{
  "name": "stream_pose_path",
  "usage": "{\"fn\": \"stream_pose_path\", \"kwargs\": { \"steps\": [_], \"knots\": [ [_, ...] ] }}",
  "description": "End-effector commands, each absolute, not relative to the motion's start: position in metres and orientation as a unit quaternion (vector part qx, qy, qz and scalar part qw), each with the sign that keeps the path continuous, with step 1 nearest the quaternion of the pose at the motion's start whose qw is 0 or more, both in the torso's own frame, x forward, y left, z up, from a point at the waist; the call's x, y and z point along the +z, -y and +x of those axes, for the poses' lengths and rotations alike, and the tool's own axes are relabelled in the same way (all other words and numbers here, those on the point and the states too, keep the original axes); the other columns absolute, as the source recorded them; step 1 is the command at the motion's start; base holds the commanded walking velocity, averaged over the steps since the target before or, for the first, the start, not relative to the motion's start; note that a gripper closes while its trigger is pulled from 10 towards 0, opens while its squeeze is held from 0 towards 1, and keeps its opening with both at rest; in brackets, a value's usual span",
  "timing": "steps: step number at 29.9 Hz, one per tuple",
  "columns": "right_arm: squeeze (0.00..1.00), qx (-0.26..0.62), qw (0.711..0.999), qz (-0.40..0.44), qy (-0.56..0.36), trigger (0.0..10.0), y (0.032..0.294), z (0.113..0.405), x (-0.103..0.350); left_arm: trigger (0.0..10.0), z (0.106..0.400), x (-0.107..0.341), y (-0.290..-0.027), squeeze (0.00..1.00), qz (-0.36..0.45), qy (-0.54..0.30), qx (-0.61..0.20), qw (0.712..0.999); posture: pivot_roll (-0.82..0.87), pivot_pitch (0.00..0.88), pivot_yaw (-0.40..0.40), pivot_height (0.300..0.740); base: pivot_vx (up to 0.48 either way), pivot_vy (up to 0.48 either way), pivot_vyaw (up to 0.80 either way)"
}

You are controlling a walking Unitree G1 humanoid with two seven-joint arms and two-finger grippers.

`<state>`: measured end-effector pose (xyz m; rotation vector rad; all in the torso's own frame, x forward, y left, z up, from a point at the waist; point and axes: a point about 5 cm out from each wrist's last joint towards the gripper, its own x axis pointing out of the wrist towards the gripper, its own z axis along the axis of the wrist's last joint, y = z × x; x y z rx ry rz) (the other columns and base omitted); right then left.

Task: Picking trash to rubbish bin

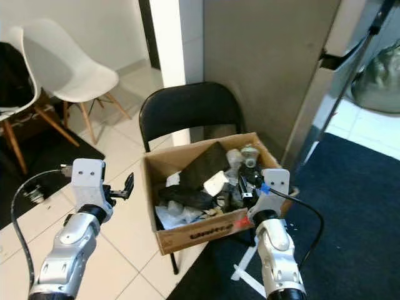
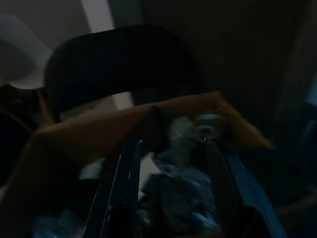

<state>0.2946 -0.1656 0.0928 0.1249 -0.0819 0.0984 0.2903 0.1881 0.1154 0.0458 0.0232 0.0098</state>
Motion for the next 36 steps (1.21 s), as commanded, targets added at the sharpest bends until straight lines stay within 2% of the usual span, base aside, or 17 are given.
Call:
{"fn": "stream_pose_path", "kwargs": {
  "steps": [1,14,24,36],
  "knots": [
    [0.00,0.049,0.996,0.066,0.035,10.0,0.164,0.294,0.092,10.0,0.290,0.108,-0.193,0.00,0.030,-0.028,0.010,0.999,-0.03,0.070,-0.015,0.740,0.000,0.000,0.00],
    [0.00,0.052,0.996,0.066,0.032,10.0,0.162,0.297,0.094,10.0,0.294,0.109,-0.194,0.00,0.030,-0.027,0.014,0.999,-0.03,0.077,-0.023,0.740,0.000,0.000,-0.07],
    [0.00,0.036,0.998,0.054,0.016,10.0,0.165,0.298,0.089,10.0,0.295,0.110,-0.196,0.00,0.039,-0.026,0.020,0.999,-0.03,0.084,-0.023,0.740,0.000,0.000,-0.80],
    [0.00,-0.038,0.998,0.037,-0.024,10.0,0.185,0.295,0.074,10.0,0.297,0.105,-0.191,0.00,0.044,-0.041,0.002,0.998,-0.03,0.099,-0.006,0.740,0.000,0.000,-0.80]
  ]
}}
